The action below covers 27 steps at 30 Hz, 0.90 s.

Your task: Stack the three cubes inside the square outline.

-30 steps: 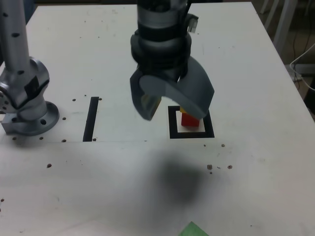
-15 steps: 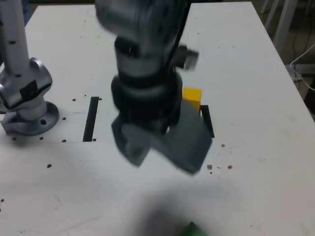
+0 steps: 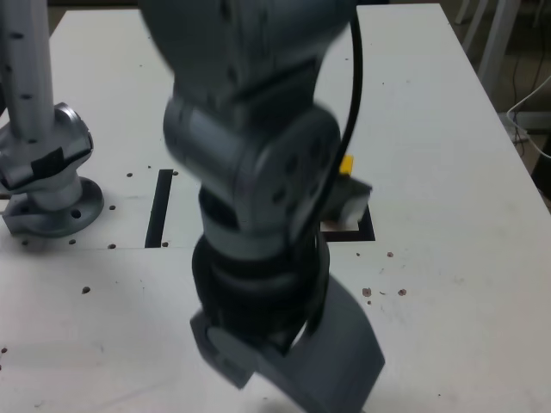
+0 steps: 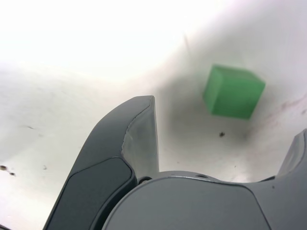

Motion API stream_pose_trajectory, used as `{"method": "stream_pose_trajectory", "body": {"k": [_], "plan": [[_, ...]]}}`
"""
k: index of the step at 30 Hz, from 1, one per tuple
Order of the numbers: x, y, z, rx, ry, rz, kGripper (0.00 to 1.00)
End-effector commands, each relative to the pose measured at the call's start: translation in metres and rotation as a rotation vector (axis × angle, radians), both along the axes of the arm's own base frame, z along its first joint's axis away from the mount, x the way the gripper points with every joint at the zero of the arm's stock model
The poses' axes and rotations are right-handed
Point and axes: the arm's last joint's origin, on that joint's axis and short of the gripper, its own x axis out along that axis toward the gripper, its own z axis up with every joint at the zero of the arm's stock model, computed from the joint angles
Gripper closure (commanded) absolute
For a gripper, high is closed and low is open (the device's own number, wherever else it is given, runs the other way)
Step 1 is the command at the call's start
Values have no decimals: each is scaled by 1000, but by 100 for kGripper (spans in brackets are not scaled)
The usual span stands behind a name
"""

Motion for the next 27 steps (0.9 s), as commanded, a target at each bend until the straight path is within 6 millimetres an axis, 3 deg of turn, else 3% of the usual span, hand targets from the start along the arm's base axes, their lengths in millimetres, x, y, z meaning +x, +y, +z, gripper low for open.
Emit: {"method": "stream_pose_trajectory", "body": {"k": [1,6,15,27], "plan": [[2,-11,-4,-4,-5,-12,0],[5,-27,-14,-4,1,-33,2],[12,-35,-32,17,21,-51,12],[33,-26,-47,41,34,-83,28]]}}
